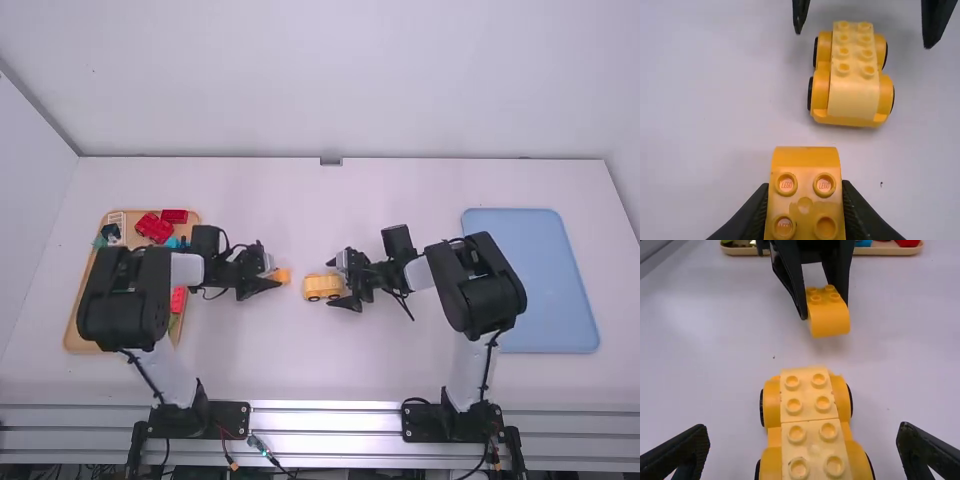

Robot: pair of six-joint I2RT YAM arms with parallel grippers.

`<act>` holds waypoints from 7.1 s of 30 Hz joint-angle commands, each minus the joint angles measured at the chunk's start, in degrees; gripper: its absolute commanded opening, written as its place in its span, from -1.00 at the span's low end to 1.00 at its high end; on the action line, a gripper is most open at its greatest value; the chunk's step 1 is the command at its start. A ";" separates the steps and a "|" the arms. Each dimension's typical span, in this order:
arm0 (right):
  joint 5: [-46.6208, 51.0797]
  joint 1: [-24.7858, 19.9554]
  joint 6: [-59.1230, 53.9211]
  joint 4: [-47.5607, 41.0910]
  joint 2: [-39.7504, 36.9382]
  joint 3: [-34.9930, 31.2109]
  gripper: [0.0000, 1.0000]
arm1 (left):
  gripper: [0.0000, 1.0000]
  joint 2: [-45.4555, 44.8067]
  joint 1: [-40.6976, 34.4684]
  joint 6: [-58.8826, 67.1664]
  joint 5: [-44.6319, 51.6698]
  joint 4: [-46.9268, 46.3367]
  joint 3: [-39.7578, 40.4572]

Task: Assemble lego blocks to make yellow taxi

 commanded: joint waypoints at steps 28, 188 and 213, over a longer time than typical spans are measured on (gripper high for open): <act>-3.56 -0.20 0.44 10.21 7.65 0.79 0.99 | -0.84 -3.43 -13.97 -16.59 0.79 11.89 -0.66; 1.01 0.98 -2.23 5.97 8.44 1.51 0.14 | 0.98 -16.98 -14.99 -20.57 -13.64 6.38 -0.63; 29.38 -24.04 11.30 -27.10 -24.50 6.32 -0.03 | 0.98 -24.61 -5.79 -30.34 -21.94 15.23 -4.42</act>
